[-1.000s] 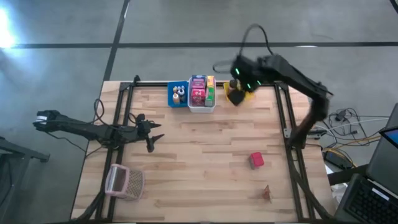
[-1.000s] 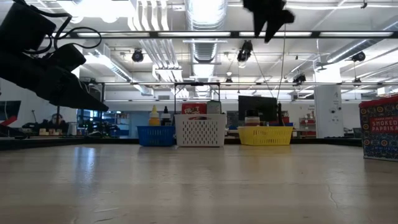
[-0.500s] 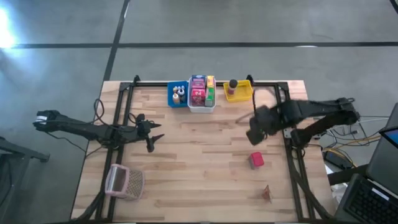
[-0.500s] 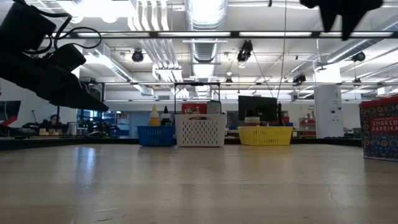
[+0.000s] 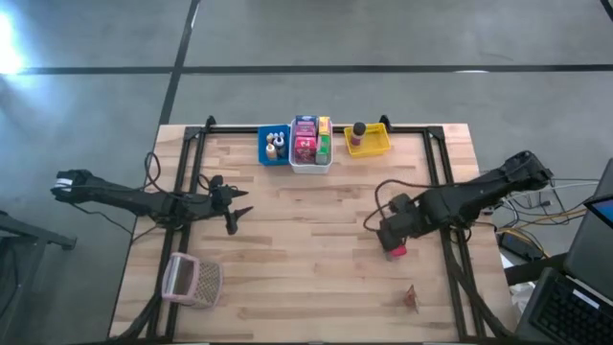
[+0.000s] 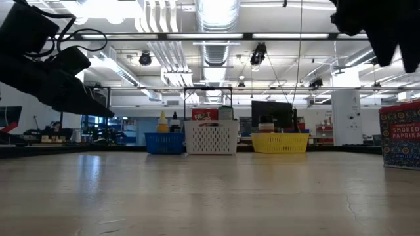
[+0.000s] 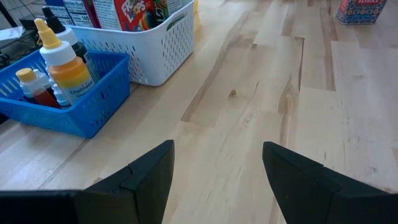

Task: Pick & Place Kitchen Items
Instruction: Put the red spice can into the yellow bin

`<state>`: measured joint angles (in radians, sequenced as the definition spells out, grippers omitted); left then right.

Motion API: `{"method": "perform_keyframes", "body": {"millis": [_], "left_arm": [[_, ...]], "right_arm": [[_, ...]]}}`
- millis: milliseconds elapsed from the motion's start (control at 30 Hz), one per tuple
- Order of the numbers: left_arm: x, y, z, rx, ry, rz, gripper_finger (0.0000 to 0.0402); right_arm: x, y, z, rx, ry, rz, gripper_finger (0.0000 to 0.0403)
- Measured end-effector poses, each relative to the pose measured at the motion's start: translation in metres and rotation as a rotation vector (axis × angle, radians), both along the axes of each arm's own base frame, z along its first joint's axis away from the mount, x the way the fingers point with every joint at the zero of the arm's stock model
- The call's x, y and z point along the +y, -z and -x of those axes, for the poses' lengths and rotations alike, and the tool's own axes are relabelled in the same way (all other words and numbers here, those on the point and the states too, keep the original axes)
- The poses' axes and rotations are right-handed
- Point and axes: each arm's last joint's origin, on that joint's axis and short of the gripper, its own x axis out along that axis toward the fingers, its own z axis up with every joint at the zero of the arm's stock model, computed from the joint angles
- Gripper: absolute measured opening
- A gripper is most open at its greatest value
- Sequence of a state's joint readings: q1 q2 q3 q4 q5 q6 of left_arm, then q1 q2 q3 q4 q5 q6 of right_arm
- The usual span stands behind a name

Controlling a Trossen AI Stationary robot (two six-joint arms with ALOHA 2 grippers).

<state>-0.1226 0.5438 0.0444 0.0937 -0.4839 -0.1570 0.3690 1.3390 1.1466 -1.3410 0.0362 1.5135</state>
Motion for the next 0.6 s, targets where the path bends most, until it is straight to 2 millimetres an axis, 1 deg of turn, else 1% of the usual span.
{"method": "perform_keyframes", "body": {"millis": [67,267,433,600], "left_arm": [[0.000,0.000,0.000,0.003,0.000,0.000,0.0250],[0.000,0.001,0.000,0.007,0.000,-0.001,0.0250],[0.000,0.001,0.000,0.007,0.000,-0.001,0.0250],[0.000,0.001,0.000,0.006,0.000,-0.001,0.0250]], "right_arm": [[0.004,0.007,-0.001,0.020,-0.002,-0.009,0.0331],[0.017,0.027,-0.008,0.009,-0.023,-0.039,0.0350],[0.019,0.041,-0.011,0.047,-0.029,-0.034,0.0358],[0.020,0.052,-0.011,0.043,-0.030,-0.040,0.0354]]}}
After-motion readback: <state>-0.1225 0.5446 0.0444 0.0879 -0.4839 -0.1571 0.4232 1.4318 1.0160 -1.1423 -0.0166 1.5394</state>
